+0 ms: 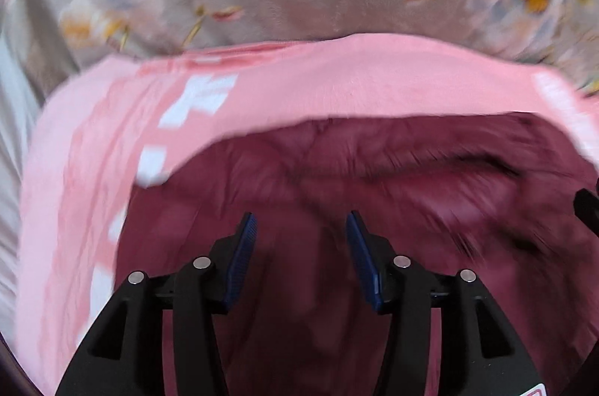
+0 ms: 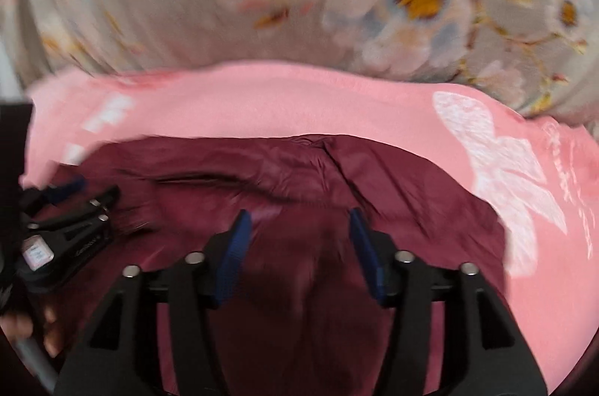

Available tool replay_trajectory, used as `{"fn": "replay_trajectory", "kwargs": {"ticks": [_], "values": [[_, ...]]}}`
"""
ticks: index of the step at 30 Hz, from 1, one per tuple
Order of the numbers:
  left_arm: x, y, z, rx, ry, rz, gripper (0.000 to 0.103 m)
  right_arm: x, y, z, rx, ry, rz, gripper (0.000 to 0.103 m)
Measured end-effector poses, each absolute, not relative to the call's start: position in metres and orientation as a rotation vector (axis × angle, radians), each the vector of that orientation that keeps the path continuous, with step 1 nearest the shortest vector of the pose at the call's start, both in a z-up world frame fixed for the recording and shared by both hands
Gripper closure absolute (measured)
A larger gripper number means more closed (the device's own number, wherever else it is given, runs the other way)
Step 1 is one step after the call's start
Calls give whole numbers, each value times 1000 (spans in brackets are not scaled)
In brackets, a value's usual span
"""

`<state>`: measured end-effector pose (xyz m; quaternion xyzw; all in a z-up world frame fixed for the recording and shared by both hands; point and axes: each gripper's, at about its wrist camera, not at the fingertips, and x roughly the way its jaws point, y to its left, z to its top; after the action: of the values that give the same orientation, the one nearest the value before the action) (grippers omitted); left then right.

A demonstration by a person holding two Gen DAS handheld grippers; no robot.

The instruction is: Fold large clothes

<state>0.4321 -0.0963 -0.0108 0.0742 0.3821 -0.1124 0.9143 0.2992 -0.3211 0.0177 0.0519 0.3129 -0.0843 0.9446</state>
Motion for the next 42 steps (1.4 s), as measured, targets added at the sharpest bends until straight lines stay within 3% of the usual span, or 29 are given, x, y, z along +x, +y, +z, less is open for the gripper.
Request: {"fn": "replay_trajectory", "kwargs": {"ticks": [6, 11, 15, 21, 23, 25, 26, 30, 31, 33, 42], "values": [[319, 5, -4, 36, 832, -323, 39, 124, -330, 35, 153, 600, -217, 26], [234, 90, -41, -68, 953, -318, 35, -5, -350, -4, 278, 678, -295, 25], [194, 132, -67, -136, 989, -266, 35, -64, -357, -37, 376, 707, -320, 25], [162, 151, -91, -247, 977, -254, 35, -80, -360, -69, 527, 695, -322, 25], [158, 149, -90, -264, 968, -243, 38, -78, -359, -75, 571, 692, -330, 30], [156, 146, -89, -279, 969, -242, 48, -76, -354, -75, 567, 683, -350, 44], [154, 144, -89, -282, 973, -242, 58, -74, -352, -75, 574, 685, -335, 47], [148, 136, -83, -235, 967, -237, 95, -71, -342, -73, 592, 690, -287, 81], [147, 137, -80, -233, 964, -241, 97, -73, -340, -71, 591, 682, -285, 91], [137, 138, -67, -236, 928, -254, 100, -81, -337, -61, 601, 642, -257, 97], [50, 181, 13, -282, 784, -367, 101, -178, -313, 19, 501, 389, -205, 100]]}}
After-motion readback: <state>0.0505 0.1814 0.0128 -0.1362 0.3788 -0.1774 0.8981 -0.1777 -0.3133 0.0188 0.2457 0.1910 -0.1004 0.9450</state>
